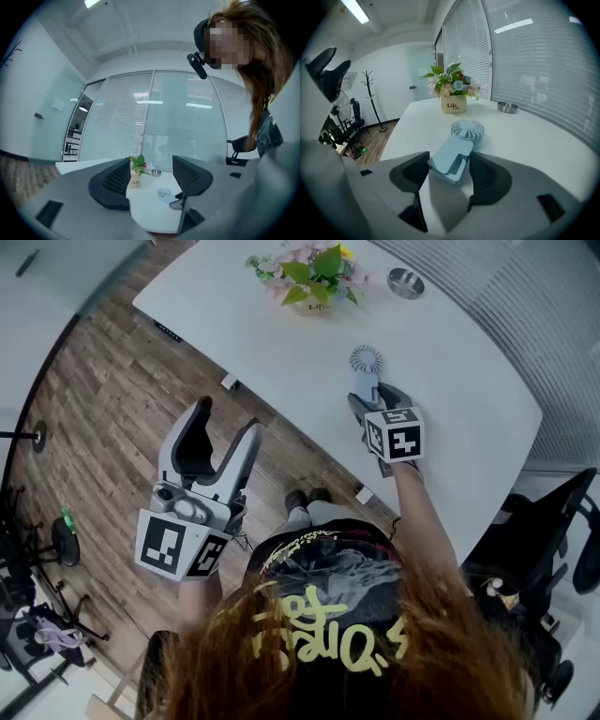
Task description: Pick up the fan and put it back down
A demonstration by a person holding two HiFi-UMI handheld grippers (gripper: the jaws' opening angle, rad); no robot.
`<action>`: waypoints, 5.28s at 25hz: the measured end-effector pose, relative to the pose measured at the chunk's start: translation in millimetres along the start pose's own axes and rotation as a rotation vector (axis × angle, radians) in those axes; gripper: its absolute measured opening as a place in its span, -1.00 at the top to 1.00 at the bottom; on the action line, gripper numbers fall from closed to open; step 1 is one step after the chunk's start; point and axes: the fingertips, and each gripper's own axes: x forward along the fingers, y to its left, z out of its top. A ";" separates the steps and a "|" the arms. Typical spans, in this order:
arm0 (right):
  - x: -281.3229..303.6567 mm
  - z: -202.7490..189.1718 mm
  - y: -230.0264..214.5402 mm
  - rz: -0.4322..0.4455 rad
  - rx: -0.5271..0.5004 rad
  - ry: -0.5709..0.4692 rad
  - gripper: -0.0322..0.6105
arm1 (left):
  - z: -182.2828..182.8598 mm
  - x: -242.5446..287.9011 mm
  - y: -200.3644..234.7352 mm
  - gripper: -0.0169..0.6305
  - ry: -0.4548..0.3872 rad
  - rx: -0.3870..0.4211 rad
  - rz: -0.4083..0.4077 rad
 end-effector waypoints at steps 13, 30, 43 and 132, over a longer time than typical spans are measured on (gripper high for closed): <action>-20.0 24.5 -3.3 0.015 0.019 -0.174 0.22 | 5.7 6.7 -6.8 0.13 -0.008 0.010 -0.006; -99.7 118.3 16.2 0.068 -0.076 -0.470 0.22 | 21.6 11.3 -13.8 0.15 -0.039 0.055 0.003; -192.1 192.1 40.4 0.096 -0.142 -0.762 0.22 | 43.7 18.0 -18.0 0.16 -0.080 0.095 -0.015; 38.6 82.2 110.1 0.262 -0.281 -0.259 0.22 | 2.6 -88.0 62.4 0.19 -0.013 0.004 0.410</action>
